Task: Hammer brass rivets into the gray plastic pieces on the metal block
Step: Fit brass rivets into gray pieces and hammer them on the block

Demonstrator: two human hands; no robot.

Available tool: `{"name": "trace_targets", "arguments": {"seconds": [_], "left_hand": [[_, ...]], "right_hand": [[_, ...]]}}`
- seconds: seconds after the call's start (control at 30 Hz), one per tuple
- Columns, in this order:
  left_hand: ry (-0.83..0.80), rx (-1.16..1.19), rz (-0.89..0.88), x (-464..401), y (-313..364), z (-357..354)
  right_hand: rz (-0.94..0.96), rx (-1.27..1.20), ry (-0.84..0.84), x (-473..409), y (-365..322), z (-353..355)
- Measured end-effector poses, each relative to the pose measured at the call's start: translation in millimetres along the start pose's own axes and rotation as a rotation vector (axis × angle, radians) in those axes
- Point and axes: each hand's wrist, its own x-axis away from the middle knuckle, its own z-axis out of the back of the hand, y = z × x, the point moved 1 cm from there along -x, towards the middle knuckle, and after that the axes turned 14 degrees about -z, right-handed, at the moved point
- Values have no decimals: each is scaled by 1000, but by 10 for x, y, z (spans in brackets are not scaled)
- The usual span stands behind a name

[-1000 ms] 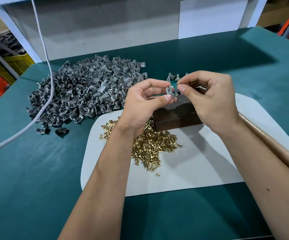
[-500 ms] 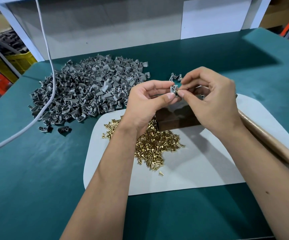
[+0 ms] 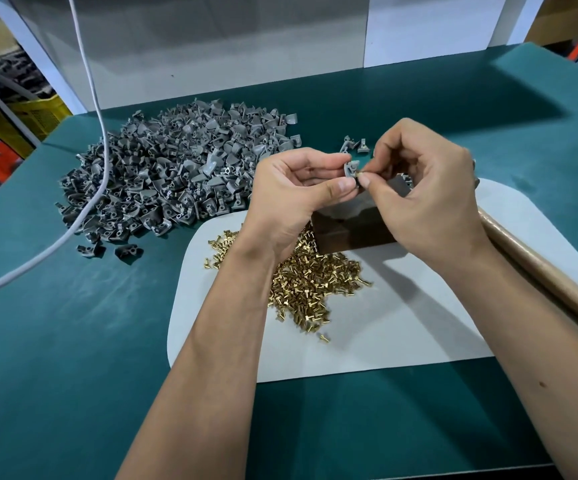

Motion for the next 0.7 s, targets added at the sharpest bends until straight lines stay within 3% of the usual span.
{"name": "trace_targets", "arguments": {"seconds": [0.4,0.7], "left_hand": [[54,-74,38,-3,-24,-61],[35,120,55,-11,57,84]], "right_hand": [[-92,5,10,11,53,-8],[-4,24,-2,13,1,17]]}}
